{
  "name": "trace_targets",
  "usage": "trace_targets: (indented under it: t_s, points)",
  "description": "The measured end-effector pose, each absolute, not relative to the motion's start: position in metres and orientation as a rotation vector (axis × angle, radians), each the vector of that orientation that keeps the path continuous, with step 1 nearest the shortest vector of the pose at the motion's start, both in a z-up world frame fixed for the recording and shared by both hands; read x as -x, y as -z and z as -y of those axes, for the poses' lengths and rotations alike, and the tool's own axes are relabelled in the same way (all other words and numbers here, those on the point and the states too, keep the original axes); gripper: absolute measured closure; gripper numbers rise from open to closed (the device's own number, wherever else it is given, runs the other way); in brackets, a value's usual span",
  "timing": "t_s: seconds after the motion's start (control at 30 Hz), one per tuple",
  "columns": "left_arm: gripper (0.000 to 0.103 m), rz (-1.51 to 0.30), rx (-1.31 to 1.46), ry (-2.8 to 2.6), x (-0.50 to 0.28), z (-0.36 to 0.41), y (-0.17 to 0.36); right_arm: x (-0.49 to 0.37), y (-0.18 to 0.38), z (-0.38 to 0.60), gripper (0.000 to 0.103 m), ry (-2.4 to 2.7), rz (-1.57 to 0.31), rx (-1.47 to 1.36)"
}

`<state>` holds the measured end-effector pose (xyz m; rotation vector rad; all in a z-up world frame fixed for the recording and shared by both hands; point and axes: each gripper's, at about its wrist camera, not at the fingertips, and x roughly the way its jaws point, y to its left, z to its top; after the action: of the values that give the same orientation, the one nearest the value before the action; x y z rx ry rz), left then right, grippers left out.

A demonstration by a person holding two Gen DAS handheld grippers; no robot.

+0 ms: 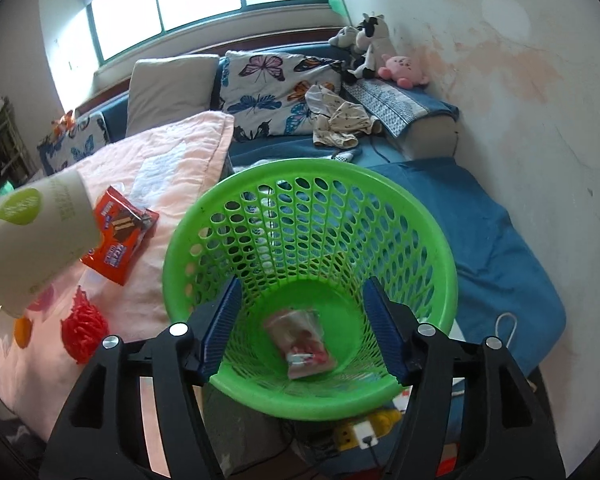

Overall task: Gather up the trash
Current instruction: 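Tip the white paper cup into the green basket and open the left tool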

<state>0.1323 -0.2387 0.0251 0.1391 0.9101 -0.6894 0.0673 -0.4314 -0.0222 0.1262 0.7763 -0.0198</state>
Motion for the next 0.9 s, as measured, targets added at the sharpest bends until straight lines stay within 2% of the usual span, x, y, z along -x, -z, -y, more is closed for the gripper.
trace_targets:
  t_s: [0.77,0.9]
  points:
    - [0.099,-1.066,-0.104,0.693,-0.182,0.306,0.025,-0.035,0.029,0.445,0.032,0.061,-0.767,-0.147]
    - [0.094,-1.072,-0.109,0.690,-0.182,0.310,0.029,-0.032,0.034,0.443,0.032,0.057,-0.771,-0.149]
